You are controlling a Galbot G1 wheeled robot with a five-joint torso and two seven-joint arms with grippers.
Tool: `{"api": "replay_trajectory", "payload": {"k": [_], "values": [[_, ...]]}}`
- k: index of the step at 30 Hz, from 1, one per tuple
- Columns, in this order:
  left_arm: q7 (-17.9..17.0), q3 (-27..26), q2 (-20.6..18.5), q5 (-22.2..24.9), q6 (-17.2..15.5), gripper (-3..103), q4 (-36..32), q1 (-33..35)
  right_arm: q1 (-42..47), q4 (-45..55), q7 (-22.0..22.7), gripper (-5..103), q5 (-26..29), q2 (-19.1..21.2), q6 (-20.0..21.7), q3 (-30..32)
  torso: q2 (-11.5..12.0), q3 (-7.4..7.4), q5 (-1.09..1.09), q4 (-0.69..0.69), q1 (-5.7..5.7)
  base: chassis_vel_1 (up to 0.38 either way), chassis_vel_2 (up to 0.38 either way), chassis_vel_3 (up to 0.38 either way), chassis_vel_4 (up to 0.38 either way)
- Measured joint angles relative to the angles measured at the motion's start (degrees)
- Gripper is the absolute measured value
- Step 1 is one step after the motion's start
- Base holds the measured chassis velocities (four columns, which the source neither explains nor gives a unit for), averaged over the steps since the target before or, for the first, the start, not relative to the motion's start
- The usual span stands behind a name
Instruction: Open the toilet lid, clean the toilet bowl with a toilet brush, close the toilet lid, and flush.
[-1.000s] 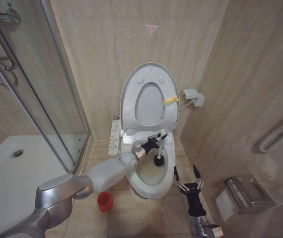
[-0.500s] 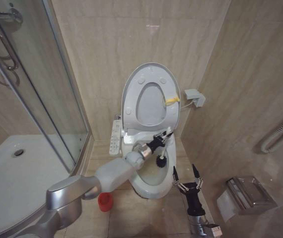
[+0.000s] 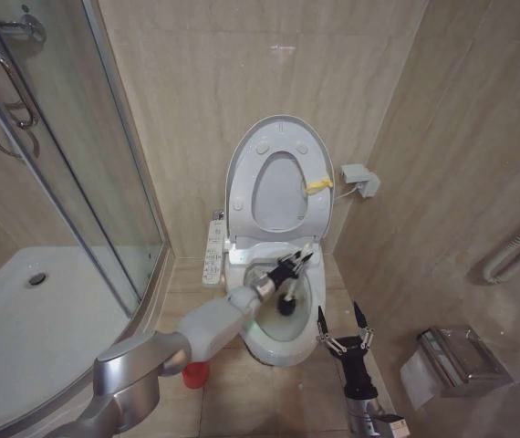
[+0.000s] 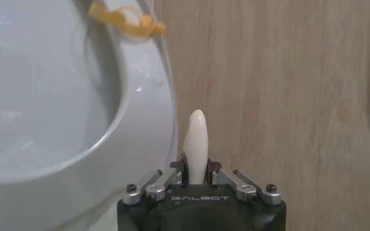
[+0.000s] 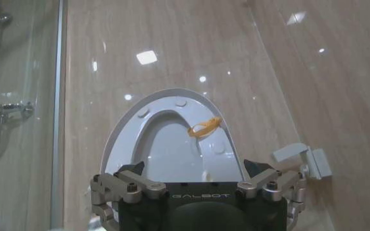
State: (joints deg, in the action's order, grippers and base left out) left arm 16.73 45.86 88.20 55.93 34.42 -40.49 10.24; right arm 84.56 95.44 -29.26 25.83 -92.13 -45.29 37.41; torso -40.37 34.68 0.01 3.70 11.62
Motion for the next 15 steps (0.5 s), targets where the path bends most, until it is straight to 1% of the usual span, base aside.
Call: {"api": "replay_trajectory", "payload": {"k": [1, 2, 4, 5, 6, 7, 8, 9, 12, 13, 14, 15], "values": [[0.1, -0.7, 1.0, -0.1, 0.0, 21, 0.8, -0.3, 0.3, 0.2, -0.1, 100, 0.0, 0.0, 0.0, -0.1, 0.0, 0.0, 0.0, 0.01, 0.0, 0.0, 0.0, 0.0, 0.0], [0.1, -0.7, 1.0, -0.1, 0.0, 21, 0.8, -0.3, 0.3, 0.2, -0.1, 100, 0.0, 0.0, 0.0, -0.1, 0.0, 0.0, 0.0, 0.01, 0.0, 0.0, 0.0, 0.0, 0.0], [1.4, -2.1, 2.5, -1.6, 0.3, 21, 6.1, -0.2, 0.6, 0.4, -0.1, 100, -0.1, 0.0, -0.2, -0.2, 0.0, 0.0, -0.01, 0.0, 0.0, 0.0, 0.0, 0.0, 0.0], [1.4, -2.1, 2.5, -1.6, 0.3, 21, 6.1, -0.2, 0.6, 0.4, -0.1, 100, -0.1, 0.0, -0.2, -0.2, 0.0, 0.0, -0.01, 0.0, 0.0, 0.0, 0.0, 0.0, 0.0], [1.8, -2.4, 2.7, -2.0, 0.4, 21, 7.5, 0.0, 0.6, 0.4, -0.1, 100, -0.1, 0.0, -0.2, -0.2, 0.0, 0.0, -0.01, -0.02, 0.0, 0.0, 0.0, 0.0, 0.0], [2.3, -2.5, 2.6, -2.6, 0.4, 21, 9.2, 0.6, 0.6, 0.5, 0.1, 100, -0.1, 0.0, -0.2, -0.2, 0.0, 0.01, -0.01, -0.08, 0.0, 0.0, 0.0, 0.0, 0.0], [2.4, -2.3, 2.3, -2.8, 0.4, 21, 9.3, 0.9, 0.7, 0.7, 0.6, 100, -0.2, 0.0, -0.1, 0.0, 0.0, 0.01, -0.01, -0.08, 0.01, 0.0, 0.0, 0.0, 0.0], [2.4, -2.3, 2.3, -2.8, 0.4, 21, 9.3, 0.9, 0.7, 0.7, 0.6, 100, -0.2, 0.0, -0.1, 0.0, 0.0, 0.01, -0.01, -0.08, 0.01, 0.0, 0.0, 0.0, 0.0], [1.2, -2.2, 1.8, -2.5, 0.0, 21, 6.2, 0.5, 0.6, 1.3, 4.2, 100, -2.0, 0.0, 0.6, 0.4, 0.0, 0.01, -0.01, -0.05, 0.01, 0.0, 0.0, 0.0, 0.0], [1.2, -2.2, 1.8, -2.5, 0.0, 21, 6.2, 0.5, 0.6, 1.3, 4.2, 100, -2.0, 0.0, 0.6, 0.4, 0.0, 0.01, -0.01, -0.05, 0.01, 0.0, 0.0, 0.0, 0.0], [0.3, -2.2, 1.4, -1.9, -0.3, 21, 3.3, -0.1, 0.5, 1.8, 5.5, 100, -2.2, 0.0, 0.8, 0.4, 0.0, 0.01, 0.0, 0.0, 0.01, 0.0, 0.0, 0.0, 0.0], [-0.5, -2.2, 1.1, -1.4, -0.6, 21, 1.5, -0.4, 0.4, 2.0, 5.9, 100, -2.3, 0.0, 1.0, 0.4, 0.0, 0.0, 0.0, 0.01, 0.0, 0.0, 0.0, 0.0, 0.0]]}}
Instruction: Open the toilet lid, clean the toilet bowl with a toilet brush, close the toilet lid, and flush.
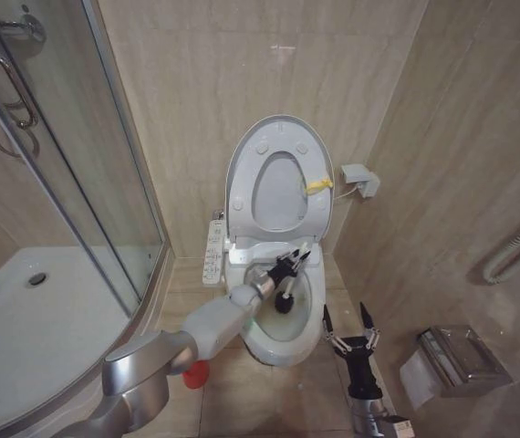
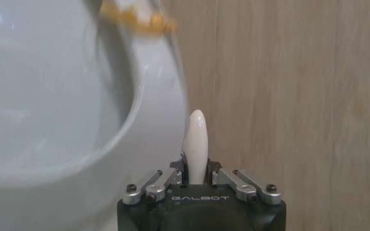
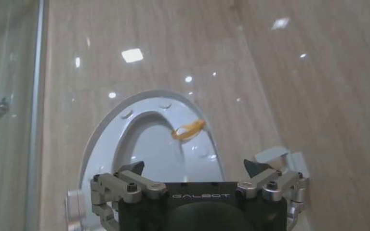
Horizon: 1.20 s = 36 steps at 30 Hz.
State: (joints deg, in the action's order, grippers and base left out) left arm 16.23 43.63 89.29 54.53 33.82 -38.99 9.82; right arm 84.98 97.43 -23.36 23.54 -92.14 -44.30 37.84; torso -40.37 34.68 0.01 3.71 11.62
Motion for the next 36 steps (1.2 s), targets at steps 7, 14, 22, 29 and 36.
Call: {"api": "replay_trajectory", "payload": {"k": [7, 14, 22, 29, 36], "values": [[0.9, 0.9, -1.0, -0.4, 0.2, 21, 1.4, 0.5, 0.0, -0.1, -2.9, 100, 0.6, 0.0, 0.1, 0.9, 0.0, 0.01, 0.0, -0.06, 0.0, 0.0, 0.0, 0.0, 0.0], [1.8, 1.4, -1.5, -1.6, 0.8, 21, -1.0, 1.2, -0.1, -1.0, -5.0, 100, 2.7, 0.0, -0.3, 1.1, 0.0, 0.01, 0.0, -0.02, -0.01, 0.0, 0.0, 0.0, 0.0], [5.3, 1.7, -1.7, -4.4, 2.7, 21, 1.2, 0.9, -0.1, -1.3, -4.3, 100, 2.7, 0.0, -0.7, 0.3, 0.0, 0.01, -0.01, -0.06, -0.01, -0.118, 0.086, 0.094, -0.116], [9.3, 1.5, -3.7, -1.2, 2.4, 21, -1.8, 0.8, 0.0, -1.2, -2.5, 100, 2.0, 0.0, -0.9, -0.2, 0.0, 0.03, 0.0, -0.04, 0.06, -0.14, 0.162, 0.152, -0.132], [9.2, 4.0, -6.6, 0.6, 1.2, 21, -5.9, 1.6, 0.0, -1.4, -2.6, 100, 1.7, 0.0, -0.9, -0.4, 0.0, 0.0, 0.0, -0.01, -0.02, -0.007, 0.001, -0.002, 0.006]]}}
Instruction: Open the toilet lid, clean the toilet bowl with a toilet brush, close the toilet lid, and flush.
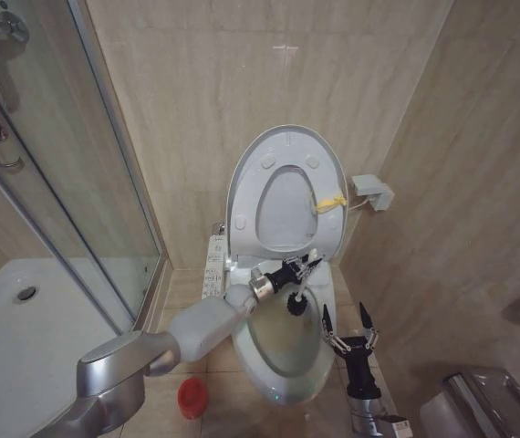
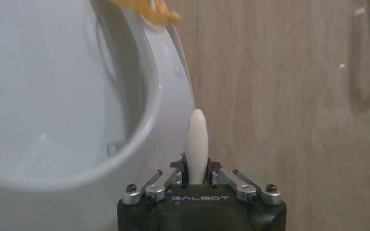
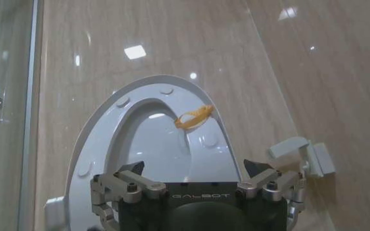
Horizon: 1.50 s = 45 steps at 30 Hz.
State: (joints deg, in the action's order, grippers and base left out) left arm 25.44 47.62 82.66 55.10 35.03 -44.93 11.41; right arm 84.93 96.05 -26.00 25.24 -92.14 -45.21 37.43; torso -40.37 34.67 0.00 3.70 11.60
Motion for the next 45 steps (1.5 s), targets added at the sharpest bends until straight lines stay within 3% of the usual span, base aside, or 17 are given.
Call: {"api": "replay_trajectory", "payload": {"k": [3, 7, 9, 11, 17, 19, 22, 31, 40, 45], "values": [[-0.7, 1.3, -1.0, -0.1, -0.2, 21, 0.4, 0.9, 0.1, 0.1, 0.0, 100, 0.0, 0.0, 0.0, 0.1, 0.0, 0.0, 0.01, -0.01, -0.01, 0.042, -0.071, -0.042, 0.031], [-4.3, 3.2, -2.4, 0.3, -1.1, 21, -0.4, 1.8, 0.1, 0.2, -0.1, 100, 0.0, 0.0, 0.1, 0.2, 0.0, 0.01, 0.0, -0.05, 0.0, 0.0, 0.0, 0.0, 0.0], [-9.6, 3.3, -2.4, 1.3, -1.9, 21, -2.8, 2.1, 0.0, 0.2, -0.3, 100, 0.0, 0.0, 0.1, 0.1, 0.0, 0.02, -0.01, -0.06, 0.03, 0.0, 0.0, 0.0, 0.0], [-12.0, 1.9, -1.2, 2.5, -1.9, 21, -4.7, 2.1, 0.0, 0.2, -0.6, 100, 0.1, 0.0, 0.1, 0.1, 0.0, 0.01, -0.01, -0.02, 0.03, 0.0, 0.0, 0.0, 0.0], [-12.1, 2.5, -1.0, 3.8, -1.7, 21, -5.5, 1.9, 0.1, 0.0, -1.0, 100, 0.2, 0.0, 0.0, 0.0, 0.0, 0.01, 0.0, 0.02, 0.02, 0.0, 0.0, 0.0, 0.0], [-11.5, 3.1, -1.6, 2.8, -1.5, 21, -3.5, 2.6, 0.3, 0.2, -1.1, 100, 0.3, 0.0, 0.0, -0.1, 0.0, 0.02, -0.01, -0.06, 0.02, 0.0, 0.0, 0.0, 0.0], [-11.2, 3.1, -1.8, 1.7, -1.1, 21, -2.0, 3.2, 0.4, 0.2, -1.4, 100, 0.8, 0.0, 0.0, -0.2, 0.0, 0.01, -0.01, -0.08, 0.02, 0.0, 0.0, 0.0, 0.0], [-14.2, 2.9, 1.0, 0.9, -0.2, 21, -7.8, 0.4, 0.7, 0.4, -1.6, 100, 1.7, 0.0, 0.0, 0.1, 0.0, 0.01, 0.0, 0.04, 0.02, 0.0, 0.0, 0.0, 0.0], [-13.6, 4.6, 0.9, -1.6, 1.0, 21, -0.9, 3.7, 0.7, 0.6, -1.9, 100, 1.9, 0.0, 0.0, 0.1, 0.0, 0.02, -0.01, -0.07, 0.02, 0.0, 0.0, 0.0, 0.0], [-14.5, 3.7, 1.1, -1.1, 0.9, 21, -3.9, 2.8, 0.2, 0.0, -2.0, 100, 2.0, 0.0, 0.0, -0.1, 0.0, 0.02, 0.0, -0.02, 0.03, 0.0, 0.0, 0.0, 0.0]]}}
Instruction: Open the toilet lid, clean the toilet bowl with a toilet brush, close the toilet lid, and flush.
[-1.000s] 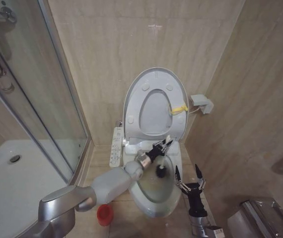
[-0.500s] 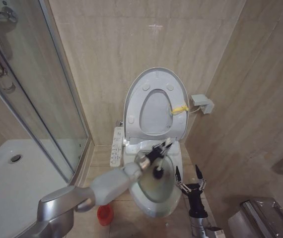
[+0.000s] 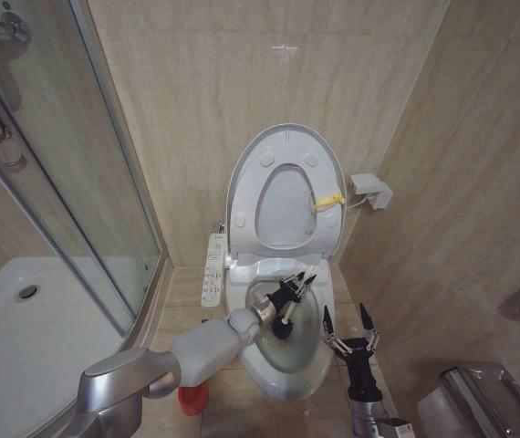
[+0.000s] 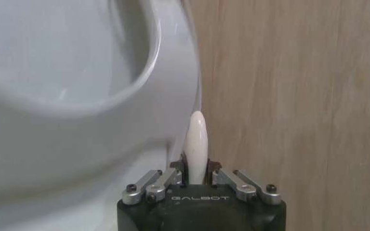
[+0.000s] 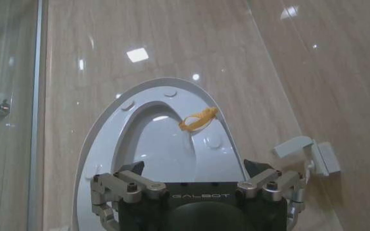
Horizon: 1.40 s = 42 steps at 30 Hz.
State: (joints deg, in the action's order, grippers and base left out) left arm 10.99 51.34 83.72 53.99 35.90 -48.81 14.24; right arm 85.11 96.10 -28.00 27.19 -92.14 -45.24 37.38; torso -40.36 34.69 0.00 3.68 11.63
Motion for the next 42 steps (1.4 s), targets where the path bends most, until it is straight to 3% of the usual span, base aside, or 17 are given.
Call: {"api": "replay_trajectory", "payload": {"k": [4, 13, 20, 29, 31, 34, 38, 40, 42], "values": [[-1.2, -0.4, 0.4, 0.9, -0.5, 21, -3.7, -0.8, -0.2, -0.4, -0.1, 100, 0.0, 0.0, 0.0, -0.1, 0.0, -0.01, 0.01, 0.04, 0.0, 0.0, 0.0, 0.0, 0.0], [0.5, 1.0, 0.7, -0.5, 0.2, 21, 3.7, 0.7, -0.1, -0.2, -0.3, 100, -0.1, 0.0, 0.0, -0.2, 0.0, 0.0, -0.02, -0.06, 0.0, 0.0, 0.0, 0.0, 0.0], [-2.8, 0.3, 2.1, 1.0, -1.1, 21, -3.6, -1.8, 0.2, 0.2, -0.4, 100, -0.1, 0.0, 0.0, -0.1, 0.0, 0.0, 0.0, 0.04, 0.0, 0.0, 0.0, 0.0, 0.0], [-1.5, 1.1, 2.5, -1.2, 0.2, 21, 3.7, 0.6, 0.5, 0.7, -0.4, 100, -0.1, 0.0, 0.0, -0.1, 0.0, 0.0, -0.01, -0.05, 0.0, 0.0, 0.0, 0.0, 0.0], [-1.6, 0.9, 2.5, -1.2, 0.2, 21, 3.4, 0.5, 0.5, 0.7, -0.4, 100, -0.1, 0.0, 0.0, 0.0, 0.0, 0.0, 0.0, -0.04, 0.0, 0.0, 0.0, 0.0, 0.0], [-3.1, -0.7, 2.6, 0.0, -0.5, 21, -2.3, -1.4, 0.3, 0.4, -0.4, 100, -0.1, 0.0, 0.0, 0.0, 0.0, -0.01, 0.02, 0.03, -0.01, 0.0, 0.0, 0.0, 0.0], [-3.1, -0.7, 2.5, 0.2, -0.7, 21, -2.8, -1.6, 0.2, 0.3, -0.5, 100, -0.1, 0.0, 0.0, 0.0, 0.0, -0.01, 0.01, 0.03, 0.0, 0.0, 0.0, 0.0, 0.0], [-1.3, 0.4, 1.9, -1.5, 0.6, 21, 3.4, 0.4, 0.2, 0.3, -0.5, 100, -0.2, 0.0, 0.0, -0.2, 0.0, 0.0, 0.0, -0.04, 0.0, 0.0, 0.0, 0.0, 0.0], [-1.2, 0.7, 1.5, -1.7, 0.8, 21, 3.7, 0.7, 0.2, 0.3, -0.5, 100, -0.2, 0.0, 0.0, -0.2, 0.0, 0.0, 0.0, -0.05, 0.0, 0.0, 0.0, 0.0, 0.0]]}}
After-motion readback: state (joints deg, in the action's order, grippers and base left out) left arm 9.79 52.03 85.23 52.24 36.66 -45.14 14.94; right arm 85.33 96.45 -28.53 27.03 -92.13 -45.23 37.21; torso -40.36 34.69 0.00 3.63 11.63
